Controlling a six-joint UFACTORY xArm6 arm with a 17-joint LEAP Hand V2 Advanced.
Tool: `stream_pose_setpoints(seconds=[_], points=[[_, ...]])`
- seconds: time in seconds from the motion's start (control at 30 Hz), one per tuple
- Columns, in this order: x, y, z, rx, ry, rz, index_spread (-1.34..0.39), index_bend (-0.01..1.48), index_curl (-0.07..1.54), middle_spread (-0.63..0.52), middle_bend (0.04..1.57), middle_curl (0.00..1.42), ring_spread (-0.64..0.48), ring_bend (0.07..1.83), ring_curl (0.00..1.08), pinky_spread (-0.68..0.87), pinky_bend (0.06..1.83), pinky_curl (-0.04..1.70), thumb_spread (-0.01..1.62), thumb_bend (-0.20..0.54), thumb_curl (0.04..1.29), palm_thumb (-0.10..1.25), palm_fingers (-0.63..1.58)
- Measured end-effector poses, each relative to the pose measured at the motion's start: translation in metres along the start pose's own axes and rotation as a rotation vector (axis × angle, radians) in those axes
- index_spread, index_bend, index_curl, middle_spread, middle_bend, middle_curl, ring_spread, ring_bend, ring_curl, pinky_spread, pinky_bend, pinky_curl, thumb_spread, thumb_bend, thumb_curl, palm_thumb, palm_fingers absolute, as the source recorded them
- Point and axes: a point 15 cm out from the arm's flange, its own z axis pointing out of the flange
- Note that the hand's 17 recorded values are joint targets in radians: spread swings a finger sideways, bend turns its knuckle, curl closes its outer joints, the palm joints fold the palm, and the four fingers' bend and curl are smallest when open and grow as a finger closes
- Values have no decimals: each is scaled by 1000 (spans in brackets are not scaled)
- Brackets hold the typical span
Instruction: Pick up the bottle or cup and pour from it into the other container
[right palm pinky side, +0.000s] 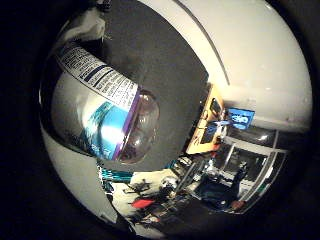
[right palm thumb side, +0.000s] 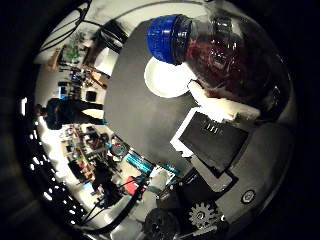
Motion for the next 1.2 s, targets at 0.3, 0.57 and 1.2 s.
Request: stream_pose_setpoints(seconds=[0.3, 0.57, 1.2], points=[[-18, -24, 10, -110, 256, -66, -180, 1206, 786, -113, 1388, 754, -226, 1340, 793, -223, 1292, 919, 373, -22, 966, 1034, 1117], [-36, -42, 18, -160, 397, -114, -181, 1201, 788, -113, 1385, 755, -228, 1331, 805, -226, 1285, 928, 374, -22, 959, 1023, 1119], [-61, -53, 20, -187, 475, -157, -182, 1194, 792, -116, 1373, 767, -226, 1326, 810, -224, 1284, 932, 375, -22, 959, 1023, 1124]])
